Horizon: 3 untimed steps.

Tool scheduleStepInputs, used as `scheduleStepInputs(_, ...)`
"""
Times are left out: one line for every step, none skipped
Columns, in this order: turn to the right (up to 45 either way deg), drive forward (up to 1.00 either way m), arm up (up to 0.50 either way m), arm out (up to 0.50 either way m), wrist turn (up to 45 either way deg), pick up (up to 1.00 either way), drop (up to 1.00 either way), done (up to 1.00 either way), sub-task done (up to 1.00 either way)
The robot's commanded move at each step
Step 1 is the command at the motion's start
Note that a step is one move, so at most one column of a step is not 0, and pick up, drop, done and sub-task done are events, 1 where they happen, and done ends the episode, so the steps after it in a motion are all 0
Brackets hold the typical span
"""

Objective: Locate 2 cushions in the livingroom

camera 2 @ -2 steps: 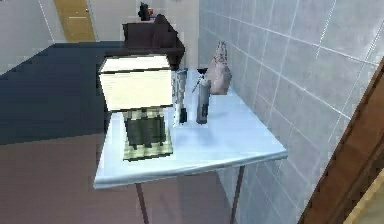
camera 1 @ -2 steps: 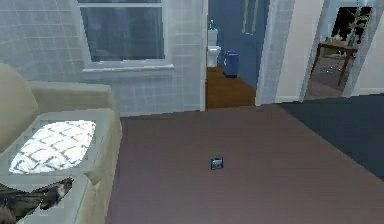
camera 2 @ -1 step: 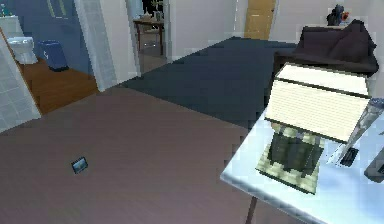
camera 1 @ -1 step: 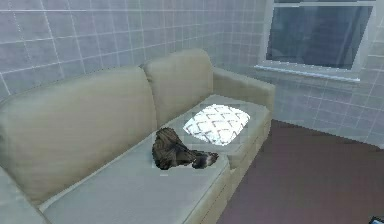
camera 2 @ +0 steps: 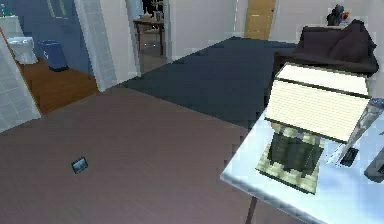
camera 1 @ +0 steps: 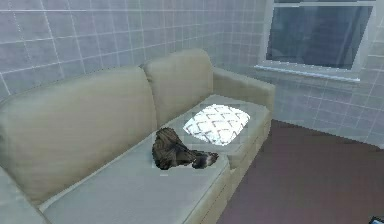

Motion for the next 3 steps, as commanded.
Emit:
scheduleStepInputs(45.0,0.00,0.00,0.00,0.0,0.00,0.00,0.00,0.00)
scheduleStepInputs(0.0,0.35,0.00,0.00,0.0,0.00,0.00,0.00,0.00)
scheduleStepInputs(-6.0,0.00,0.00,0.00,0.0,0.00,0.00,0.00,0.00)
